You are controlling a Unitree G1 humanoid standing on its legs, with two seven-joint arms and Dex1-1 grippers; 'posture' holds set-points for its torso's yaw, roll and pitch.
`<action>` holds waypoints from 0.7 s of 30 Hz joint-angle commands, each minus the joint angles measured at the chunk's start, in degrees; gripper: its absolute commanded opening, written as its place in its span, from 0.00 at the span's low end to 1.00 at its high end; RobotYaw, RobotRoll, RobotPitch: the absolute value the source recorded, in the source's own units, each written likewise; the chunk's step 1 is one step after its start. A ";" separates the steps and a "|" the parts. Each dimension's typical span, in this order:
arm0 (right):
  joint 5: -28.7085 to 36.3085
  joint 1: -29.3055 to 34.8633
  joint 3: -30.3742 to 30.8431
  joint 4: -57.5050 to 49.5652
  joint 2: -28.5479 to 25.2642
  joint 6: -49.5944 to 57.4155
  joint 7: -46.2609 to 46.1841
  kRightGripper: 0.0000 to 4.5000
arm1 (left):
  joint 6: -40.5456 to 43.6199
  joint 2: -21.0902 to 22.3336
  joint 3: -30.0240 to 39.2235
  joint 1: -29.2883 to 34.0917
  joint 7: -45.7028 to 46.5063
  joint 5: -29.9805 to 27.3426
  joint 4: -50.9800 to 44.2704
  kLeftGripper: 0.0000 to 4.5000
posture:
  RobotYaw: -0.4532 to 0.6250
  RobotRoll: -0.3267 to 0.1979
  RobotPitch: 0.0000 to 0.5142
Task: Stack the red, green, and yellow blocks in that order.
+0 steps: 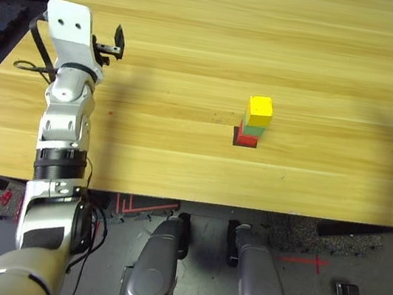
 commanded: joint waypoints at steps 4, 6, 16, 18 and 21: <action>1.54 5.31 -2.44 -1.21 2.05 -1.82 -1.84 1.00 | -0.80 -2.26 -2.03 2.61 -0.20 -0.15 -2.13 0.99 | 0.55 0.71 0.48; 1.60 6.10 -2.38 -1.20 1.93 -1.91 -1.90 1.00 | -1.12 -2.40 -2.38 2.73 -0.39 -0.16 -1.76 0.99 | 0.55 0.71 0.49; 3.18 7.26 -3.52 -2.62 0.45 -1.04 -0.81 1.00 | -1.22 -3.44 -2.82 2.99 1.49 0.29 -2.80 0.99 | 0.50 0.73 0.56; 3.29 7.74 -3.70 -3.45 0.87 -0.33 -1.17 1.00 | -0.48 -3.48 -2.88 3.62 1.93 0.52 -3.28 0.99 | 0.51 0.74 0.56; 3.24 7.32 -2.85 -4.14 1.23 0.28 -0.23 1.00 | 0.22 -3.36 -2.72 4.37 2.15 0.32 -4.66 0.99 | 0.52 0.74 0.54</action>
